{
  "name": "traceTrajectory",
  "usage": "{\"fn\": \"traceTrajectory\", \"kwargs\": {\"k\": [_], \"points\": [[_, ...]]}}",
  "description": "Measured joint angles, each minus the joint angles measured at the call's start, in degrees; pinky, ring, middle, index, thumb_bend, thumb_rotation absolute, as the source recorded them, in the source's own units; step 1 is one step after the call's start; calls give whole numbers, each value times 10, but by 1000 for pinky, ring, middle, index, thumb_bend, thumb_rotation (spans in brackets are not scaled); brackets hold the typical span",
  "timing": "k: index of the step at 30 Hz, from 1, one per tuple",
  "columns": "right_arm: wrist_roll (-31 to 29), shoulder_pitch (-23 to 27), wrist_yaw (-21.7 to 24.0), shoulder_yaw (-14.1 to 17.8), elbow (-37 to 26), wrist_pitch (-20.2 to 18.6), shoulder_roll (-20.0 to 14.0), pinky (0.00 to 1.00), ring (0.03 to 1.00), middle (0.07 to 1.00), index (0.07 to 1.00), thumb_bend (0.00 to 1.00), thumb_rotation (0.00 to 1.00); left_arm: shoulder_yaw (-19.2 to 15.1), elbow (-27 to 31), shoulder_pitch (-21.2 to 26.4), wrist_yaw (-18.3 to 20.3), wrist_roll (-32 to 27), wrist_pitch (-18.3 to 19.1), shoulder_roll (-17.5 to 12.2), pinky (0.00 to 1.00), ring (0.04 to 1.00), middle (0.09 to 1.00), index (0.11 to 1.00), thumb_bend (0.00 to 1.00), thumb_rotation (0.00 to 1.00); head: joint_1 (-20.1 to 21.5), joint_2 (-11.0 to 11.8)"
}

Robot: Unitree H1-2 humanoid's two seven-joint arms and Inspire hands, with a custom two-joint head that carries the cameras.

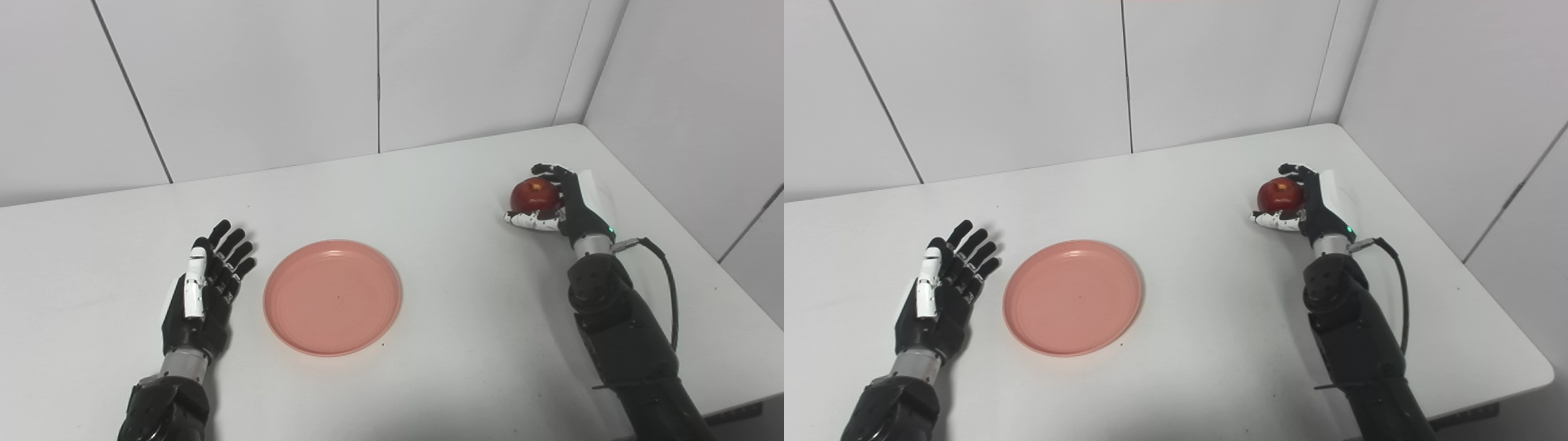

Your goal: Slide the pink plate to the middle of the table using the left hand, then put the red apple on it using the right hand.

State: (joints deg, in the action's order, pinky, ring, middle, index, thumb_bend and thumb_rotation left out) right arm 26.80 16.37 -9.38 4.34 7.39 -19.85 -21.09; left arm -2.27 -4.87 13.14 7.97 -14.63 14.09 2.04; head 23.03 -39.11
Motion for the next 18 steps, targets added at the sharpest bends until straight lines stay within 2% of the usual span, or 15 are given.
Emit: {"fn": "traceTrajectory", "kwargs": {"k": [3, 4, 5, 7, 13, 18], "points": [[-1, 1, 2, -4, 2, 0, -2, 485, 552, 598, 604, 779, 45, 0, 0, 0, 0, 0, 1, 0, 889, 886, 896, 881, 365, 1000, 0, 0], [-1, 2, 3, -5, 4, 0, -4, 485, 552, 598, 604, 779, 45, 0, 0, 0, -1, 0, 1, 0, 889, 886, 896, 881, 365, 1000, 0, 0], [-1, 4, 4, -8, 6, 0, -6, 468, 534, 579, 537, 625, 97, 0, 0, 0, -1, 0, 1, 0, 890, 887, 896, 882, 366, 1000, -1, -1], [-1, 7, 3, -11, 14, 0, -9, 442, 508, 553, 501, 545, 122, 0, 0, 0, -1, 0, 1, 0, 891, 888, 896, 882, 366, 1000, -1, -1], [-1, 13, 1, -14, 23, 2, -15, 369, 440, 492, 486, 513, 125, 1, 1, 0, -1, 0, 1, 0, 889, 886, 895, 881, 368, 1000, -1, -1], [-1, 12, -2, -14, 23, 2, -15, 372, 442, 490, 486, 514, 126, 1, 1, 0, -1, 0, 1, 0, 890, 889, 899, 884, 366, 1000, -3, -2]]}}
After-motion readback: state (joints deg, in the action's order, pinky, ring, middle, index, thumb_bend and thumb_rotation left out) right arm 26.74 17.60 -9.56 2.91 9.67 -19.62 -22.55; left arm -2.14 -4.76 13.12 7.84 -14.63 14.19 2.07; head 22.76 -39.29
